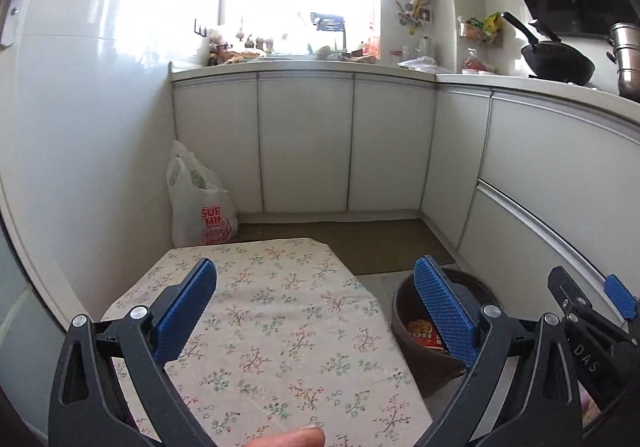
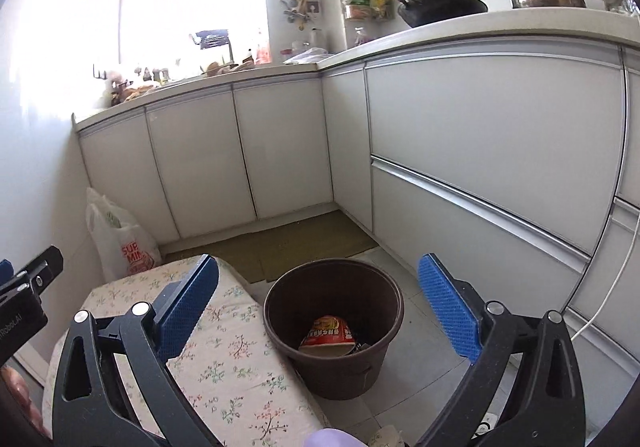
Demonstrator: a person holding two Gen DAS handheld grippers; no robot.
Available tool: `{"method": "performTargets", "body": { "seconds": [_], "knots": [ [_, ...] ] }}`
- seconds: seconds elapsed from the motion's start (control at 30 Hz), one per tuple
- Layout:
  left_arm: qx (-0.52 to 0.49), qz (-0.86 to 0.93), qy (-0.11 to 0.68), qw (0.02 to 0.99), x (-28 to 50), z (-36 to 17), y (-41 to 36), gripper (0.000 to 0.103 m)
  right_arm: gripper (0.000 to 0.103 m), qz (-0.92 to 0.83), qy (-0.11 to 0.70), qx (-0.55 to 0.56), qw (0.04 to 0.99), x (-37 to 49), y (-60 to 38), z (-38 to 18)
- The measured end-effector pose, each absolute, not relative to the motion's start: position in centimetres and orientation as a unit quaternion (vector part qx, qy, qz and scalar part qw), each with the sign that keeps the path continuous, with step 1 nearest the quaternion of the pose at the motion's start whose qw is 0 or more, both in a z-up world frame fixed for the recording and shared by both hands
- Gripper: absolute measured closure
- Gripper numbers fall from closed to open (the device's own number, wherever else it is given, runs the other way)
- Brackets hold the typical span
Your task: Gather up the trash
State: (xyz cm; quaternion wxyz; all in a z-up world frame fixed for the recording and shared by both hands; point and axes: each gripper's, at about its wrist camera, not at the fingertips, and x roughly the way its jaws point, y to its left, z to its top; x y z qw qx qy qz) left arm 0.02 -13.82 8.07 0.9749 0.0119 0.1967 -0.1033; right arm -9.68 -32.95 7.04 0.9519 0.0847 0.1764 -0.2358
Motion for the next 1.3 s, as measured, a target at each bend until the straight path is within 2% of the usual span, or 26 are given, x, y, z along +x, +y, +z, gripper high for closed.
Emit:
{"method": "performTargets", "body": {
  "seconds": [0.27,0.57,1.3],
  "knots": [
    [0.013,-0.083,0.238,0.968,0.1,4.1,-10.1,0.007,0.007,-0.224,0.196,0.053,0.953,-9.1,-29.6,5.7],
    [-0.003,-0.075,0.251,0.965,1.0,4.0,-8.7,0.007,0.007,-0.194,0.186,0.027,0.963,-8.4,-26.6,6.0],
    [0.001,-0.082,0.266,0.961,1.1,3.8,-9.1,0.007,0.007,-0.186,0.210,0.034,0.959,-7.9,-27.1,6.0]
  ]
}}
